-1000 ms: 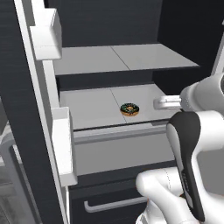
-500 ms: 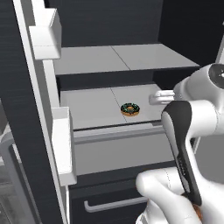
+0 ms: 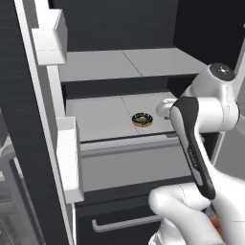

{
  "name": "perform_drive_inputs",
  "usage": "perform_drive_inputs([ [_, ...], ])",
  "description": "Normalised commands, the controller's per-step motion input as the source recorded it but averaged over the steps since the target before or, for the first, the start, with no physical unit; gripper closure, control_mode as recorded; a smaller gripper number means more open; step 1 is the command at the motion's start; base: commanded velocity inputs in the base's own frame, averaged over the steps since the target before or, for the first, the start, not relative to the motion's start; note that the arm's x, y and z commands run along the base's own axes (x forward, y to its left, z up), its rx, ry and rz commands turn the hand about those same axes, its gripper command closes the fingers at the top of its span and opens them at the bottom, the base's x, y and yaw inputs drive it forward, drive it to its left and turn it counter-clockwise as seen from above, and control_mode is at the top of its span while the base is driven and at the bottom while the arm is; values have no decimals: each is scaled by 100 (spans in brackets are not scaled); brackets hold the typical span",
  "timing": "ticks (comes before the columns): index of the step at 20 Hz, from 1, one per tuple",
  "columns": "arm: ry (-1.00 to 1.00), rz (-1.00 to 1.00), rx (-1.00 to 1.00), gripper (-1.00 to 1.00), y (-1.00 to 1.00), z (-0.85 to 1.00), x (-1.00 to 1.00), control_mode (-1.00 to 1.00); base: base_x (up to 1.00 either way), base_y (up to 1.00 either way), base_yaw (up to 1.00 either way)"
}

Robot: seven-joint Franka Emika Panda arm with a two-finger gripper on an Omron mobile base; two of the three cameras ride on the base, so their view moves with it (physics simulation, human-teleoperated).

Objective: Take the cake and donut from the fridge and place them on the empty tray on the dining counter.

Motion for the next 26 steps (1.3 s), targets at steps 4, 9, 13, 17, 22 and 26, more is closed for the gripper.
perform_drive_inputs([
  [4, 0, 0, -1, -100, -3, -49, 30, -100, 0, 0, 0],
  [9, 0, 2, 0, -100, -20, -31, 57, -100, 0, 0, 0],
  [13, -2, 4, 0, -100, -26, -21, 65, -100, 0, 0, 0],
  [17, 0, 2, 0, -100, -9, -26, 74, -100, 0, 0, 0],
  [22, 0, 1, 0, -100, 0, -29, 76, -100, 0, 0, 0],
  [26, 0, 0, 0, -100, 0, -34, 67, -100, 0, 0, 0],
])
